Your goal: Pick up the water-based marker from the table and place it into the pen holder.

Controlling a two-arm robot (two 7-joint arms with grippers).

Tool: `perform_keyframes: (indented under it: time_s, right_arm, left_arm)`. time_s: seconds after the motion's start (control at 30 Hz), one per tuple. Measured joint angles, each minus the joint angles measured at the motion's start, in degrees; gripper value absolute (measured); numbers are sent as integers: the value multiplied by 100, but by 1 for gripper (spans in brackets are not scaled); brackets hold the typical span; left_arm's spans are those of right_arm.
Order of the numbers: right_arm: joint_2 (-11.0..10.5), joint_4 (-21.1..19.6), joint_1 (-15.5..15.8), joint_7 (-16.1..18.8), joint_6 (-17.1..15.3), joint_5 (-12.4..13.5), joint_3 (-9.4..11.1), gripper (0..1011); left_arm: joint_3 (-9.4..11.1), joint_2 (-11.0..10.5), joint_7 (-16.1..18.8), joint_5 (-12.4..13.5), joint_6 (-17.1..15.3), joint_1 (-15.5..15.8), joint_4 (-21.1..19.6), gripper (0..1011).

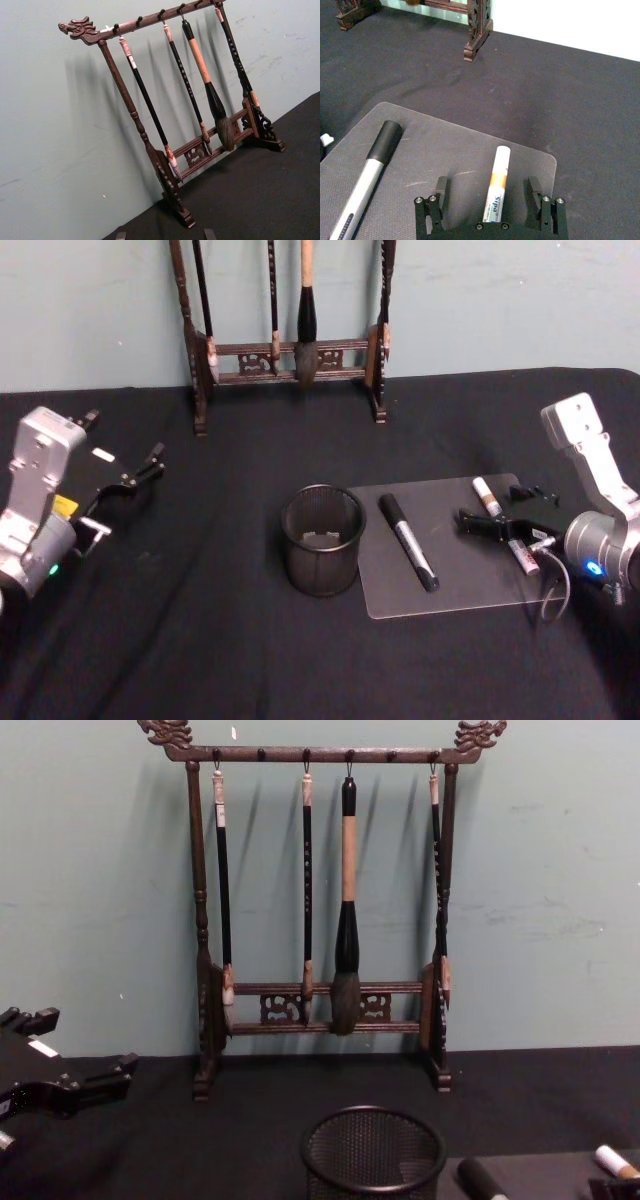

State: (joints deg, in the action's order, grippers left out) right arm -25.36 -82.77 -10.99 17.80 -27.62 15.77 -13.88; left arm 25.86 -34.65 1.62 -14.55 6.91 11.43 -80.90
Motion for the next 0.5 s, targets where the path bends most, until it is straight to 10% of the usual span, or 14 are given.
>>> perform_keyframes:
  time_s: [0.5]
  right_arm:
    - [47, 104, -25, 46, -6, -22, 15, 1003]
  left_arm:
    - [0, 0, 0, 0, 0, 0, 0, 1001]
